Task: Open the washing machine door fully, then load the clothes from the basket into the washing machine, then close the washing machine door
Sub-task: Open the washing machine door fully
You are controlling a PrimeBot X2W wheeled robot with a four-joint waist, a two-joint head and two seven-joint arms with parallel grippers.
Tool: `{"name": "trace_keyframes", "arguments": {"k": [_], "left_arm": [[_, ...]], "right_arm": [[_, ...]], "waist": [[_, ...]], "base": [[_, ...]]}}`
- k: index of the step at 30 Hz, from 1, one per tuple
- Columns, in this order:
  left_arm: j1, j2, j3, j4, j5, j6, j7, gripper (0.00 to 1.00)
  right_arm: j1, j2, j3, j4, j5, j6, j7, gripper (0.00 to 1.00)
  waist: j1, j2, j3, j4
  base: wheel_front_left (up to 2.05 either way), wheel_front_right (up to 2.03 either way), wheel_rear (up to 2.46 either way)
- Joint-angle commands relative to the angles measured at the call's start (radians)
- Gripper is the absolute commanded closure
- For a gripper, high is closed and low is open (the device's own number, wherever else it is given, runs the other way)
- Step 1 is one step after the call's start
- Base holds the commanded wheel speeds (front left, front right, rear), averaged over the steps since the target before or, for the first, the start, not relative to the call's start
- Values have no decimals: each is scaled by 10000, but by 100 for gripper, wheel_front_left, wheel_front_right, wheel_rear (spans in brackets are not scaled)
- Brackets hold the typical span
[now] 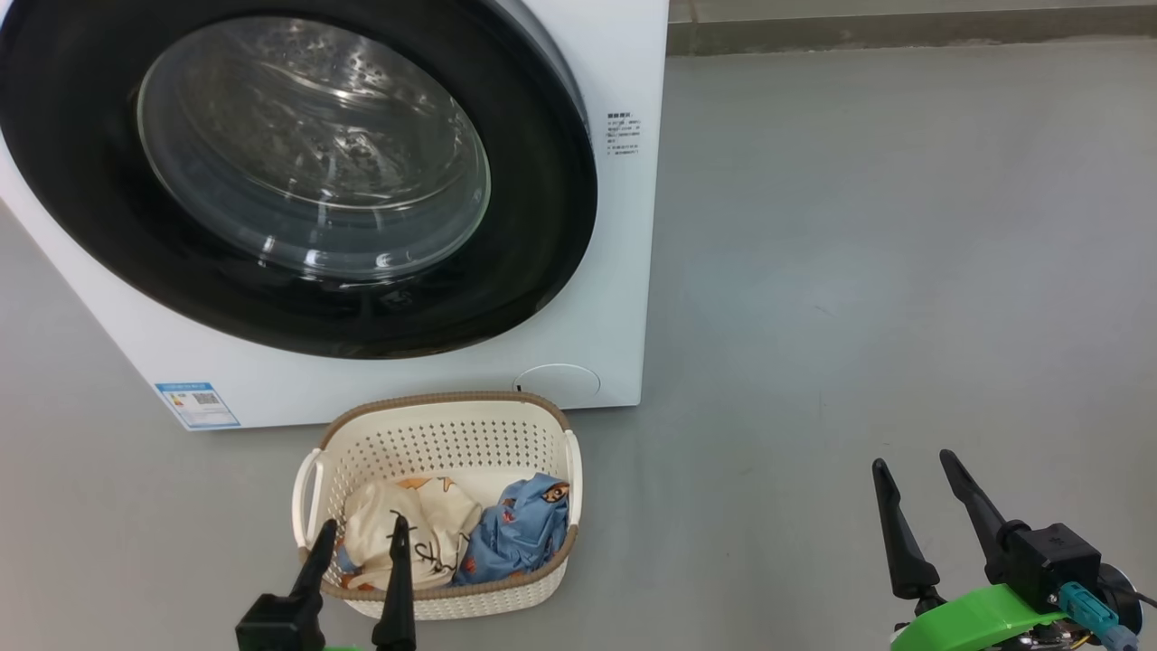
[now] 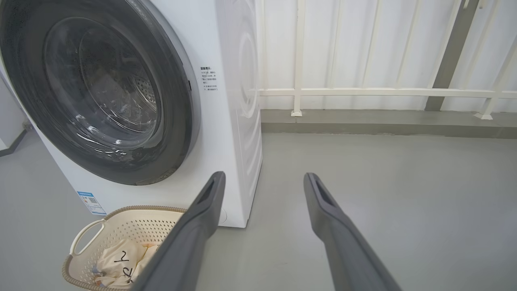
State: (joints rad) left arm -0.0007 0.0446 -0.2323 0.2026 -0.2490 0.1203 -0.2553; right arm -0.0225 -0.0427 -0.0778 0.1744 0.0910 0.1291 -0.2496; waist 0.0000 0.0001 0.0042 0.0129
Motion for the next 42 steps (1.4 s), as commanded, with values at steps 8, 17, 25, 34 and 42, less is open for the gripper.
{"name": "trace_keyframes", "arguments": {"k": [8, 17, 25, 34, 42], "left_arm": [[-316, 57, 307, -212, 48, 76, -65, 0], [-314, 56, 312, -192, -13, 92, -65, 0], [-293, 56, 303, -189, -27, 111, -65, 0], [-331, 56, 283, -174, -59, 111, -65, 0], [-527, 56, 184, -251, -48, 130, -65, 0]], "right_arm": [[-368, -75, 274, -248, 22, 16, -122, 0], [-372, -75, 264, -237, 58, 16, -122, 0], [-382, -75, 268, -235, 88, 16, -122, 0], [-406, -75, 480, -248, 387, 16, -122, 100], [-747, -75, 233, 115, 2691, 16, -122, 100]], "waist": [[0, -1, 1, 19], [0, -1, 10, 6], [0, -1, 7, 5], [0, -1, 126, 61], [0, -1, 550, 210]], "base": [[0, 0, 0], [0, 0, 0], [0, 0, 0], [0, 0, 0], [0, 0, 0]]}}
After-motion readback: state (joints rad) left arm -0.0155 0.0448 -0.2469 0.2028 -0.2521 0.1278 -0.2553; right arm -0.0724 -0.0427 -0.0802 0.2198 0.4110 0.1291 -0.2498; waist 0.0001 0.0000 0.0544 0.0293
